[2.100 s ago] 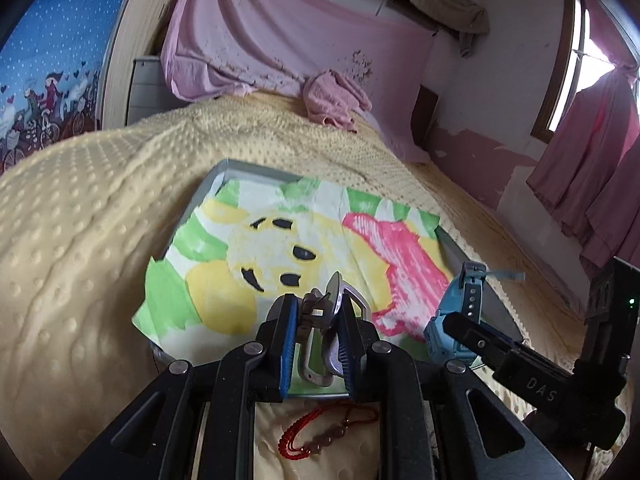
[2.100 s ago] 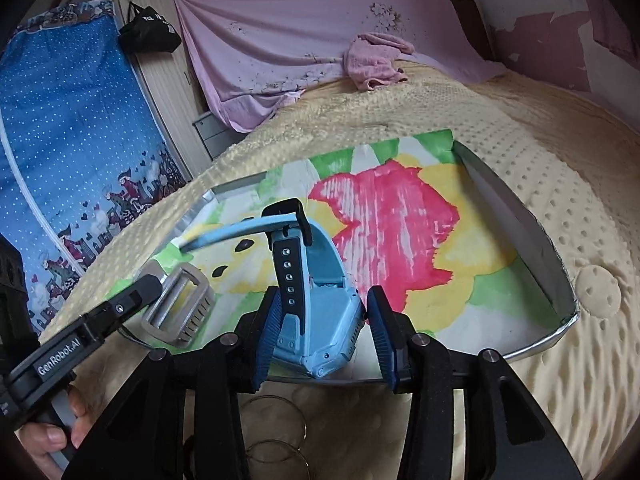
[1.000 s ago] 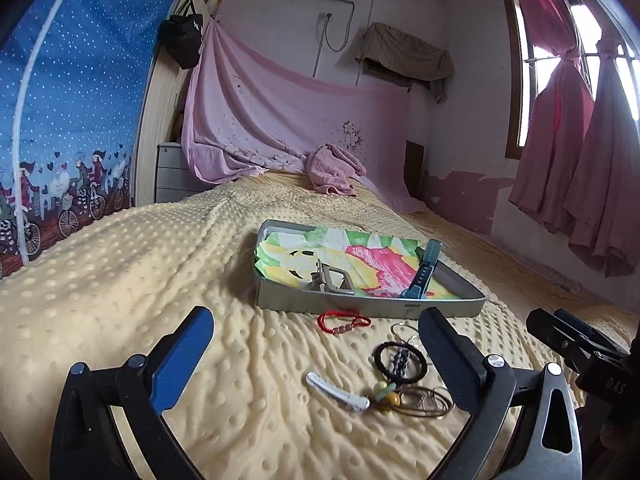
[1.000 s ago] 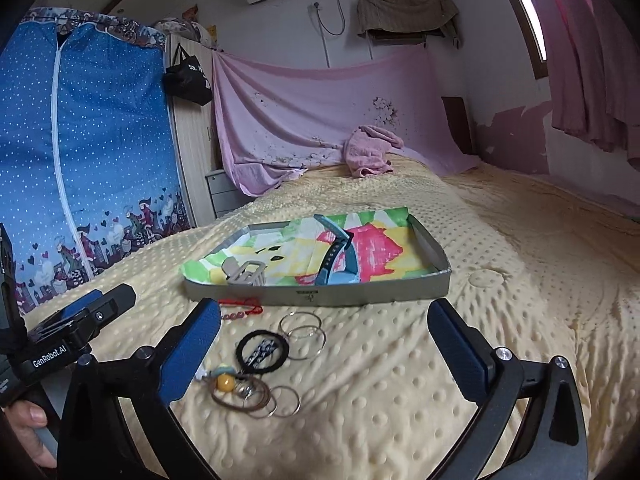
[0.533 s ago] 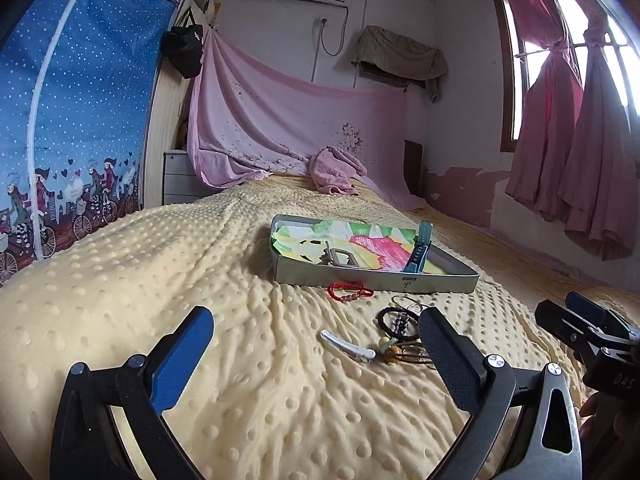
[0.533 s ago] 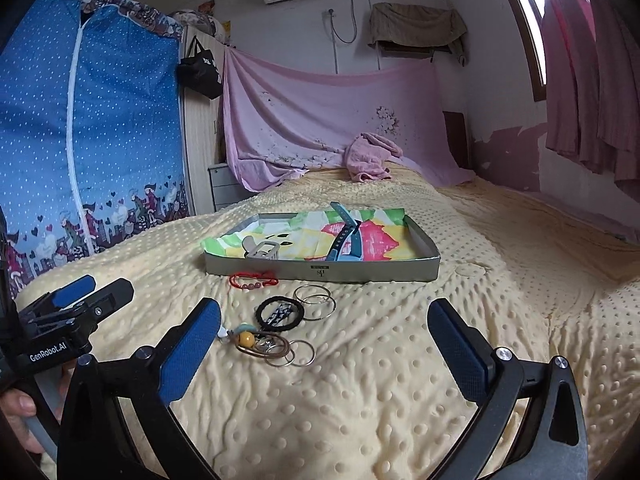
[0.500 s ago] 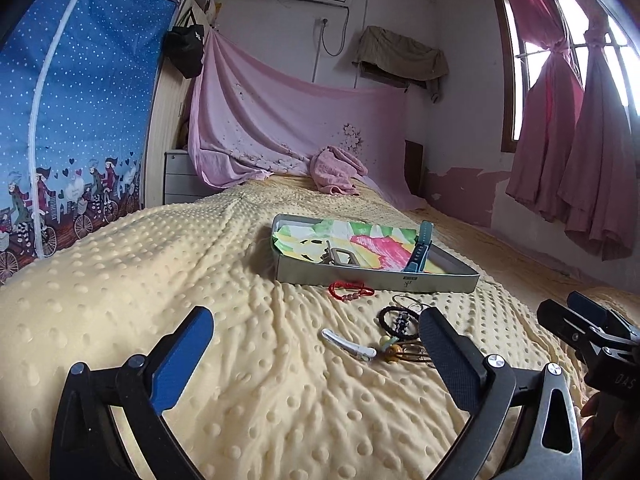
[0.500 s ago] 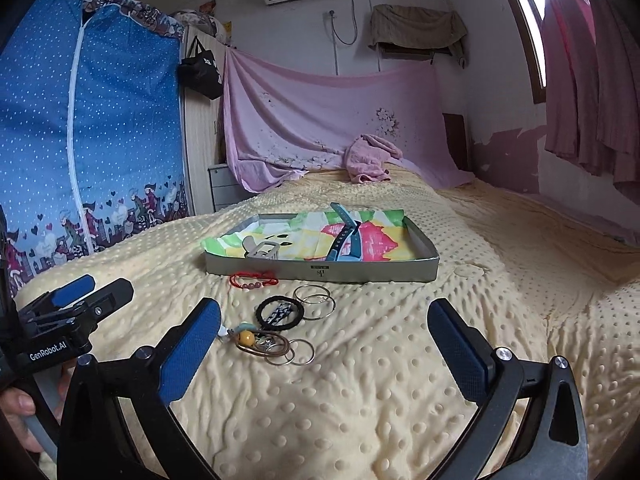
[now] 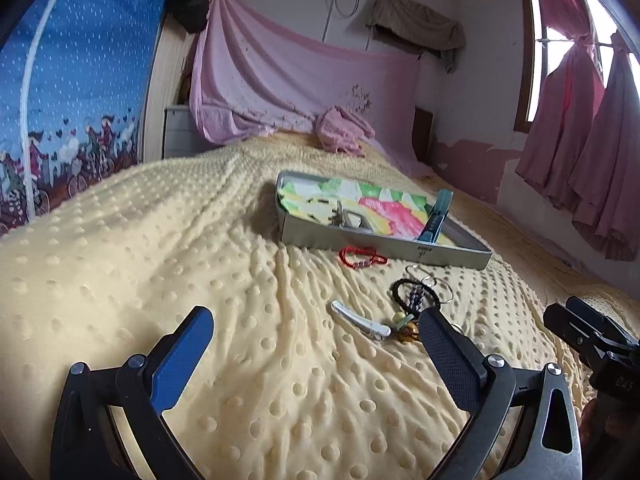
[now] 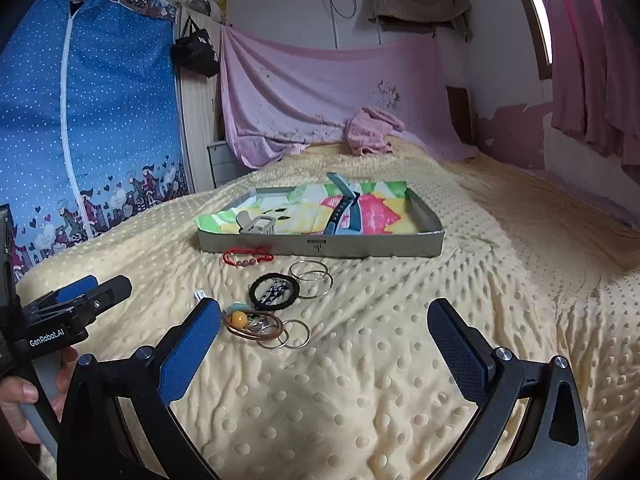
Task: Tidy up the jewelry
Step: 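Lift both tools out of the tray back over the loose jewelry, then grasp the white hair clip with the left tool while the right tool grasps the orange-bead keychain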
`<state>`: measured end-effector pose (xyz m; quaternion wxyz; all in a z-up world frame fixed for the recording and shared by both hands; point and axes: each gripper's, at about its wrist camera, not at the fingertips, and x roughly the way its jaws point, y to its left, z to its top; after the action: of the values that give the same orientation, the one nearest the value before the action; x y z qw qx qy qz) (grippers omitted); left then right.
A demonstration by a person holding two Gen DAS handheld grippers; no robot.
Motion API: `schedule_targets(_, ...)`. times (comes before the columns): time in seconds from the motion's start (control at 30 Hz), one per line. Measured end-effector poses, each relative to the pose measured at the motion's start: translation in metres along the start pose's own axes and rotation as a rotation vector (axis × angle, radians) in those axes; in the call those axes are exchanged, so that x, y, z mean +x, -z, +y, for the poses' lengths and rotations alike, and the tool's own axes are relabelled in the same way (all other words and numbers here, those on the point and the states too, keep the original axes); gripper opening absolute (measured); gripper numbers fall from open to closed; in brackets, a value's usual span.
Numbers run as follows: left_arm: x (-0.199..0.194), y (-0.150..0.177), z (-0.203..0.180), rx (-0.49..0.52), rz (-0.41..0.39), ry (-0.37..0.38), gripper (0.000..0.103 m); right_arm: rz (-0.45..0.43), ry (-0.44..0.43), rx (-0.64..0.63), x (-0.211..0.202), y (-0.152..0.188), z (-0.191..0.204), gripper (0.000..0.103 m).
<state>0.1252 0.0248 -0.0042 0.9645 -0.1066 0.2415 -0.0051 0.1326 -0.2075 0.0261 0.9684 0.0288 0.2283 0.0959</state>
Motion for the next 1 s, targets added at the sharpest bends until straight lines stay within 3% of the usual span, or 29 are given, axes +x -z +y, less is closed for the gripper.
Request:
schedule_targets(0.1, 0.011, -0.001, 0.002, -0.012, 0.045, 0.016, 0.103, 0.020, -0.019, 0.021, 0.008, -0.001, -0.004, 0.099)
schedule_targets(0.23, 0.023, -0.002, -0.001, -0.017, 0.077, 0.053, 0.099, 0.066, -0.045, 0.039, 0.025, -0.002, -0.008, 0.068)
schedule_targets(0.27, 0.026, -0.003, -0.002, -0.017, 0.084, 0.067, 0.096, 0.080, -0.056, 0.046, 0.030, -0.002, -0.008, 0.067)
schedule_targets(0.47, 0.051, -0.010, -0.008, -0.030, 0.151, 0.142, 0.069, 0.149, -0.123, 0.038, 0.055, 0.001, 0.000, 0.050)
schedule_targets(0.53, 0.059, -0.011, -0.010, -0.040, 0.178, 0.165, 0.058, 0.173, -0.149, 0.019, 0.062, 0.004, 0.005, 0.040)
schedule_targets(0.63, 0.072, -0.010, -0.009, -0.076, 0.235, 0.196, 0.049, 0.210, -0.181, 0.000, 0.074, 0.006, 0.012, 0.028)
schedule_targets(0.77, 0.083, -0.007, -0.004, -0.143, 0.276, 0.234, 0.048, 0.250, -0.209, -0.006, 0.088, 0.007, 0.017, 0.027)
schedule_targets(1.0, 0.103, -0.005, -0.007, -0.157, 0.343, 0.238, 0.033, 0.301, -0.221, -0.024, 0.101, 0.013, 0.025, 0.027)
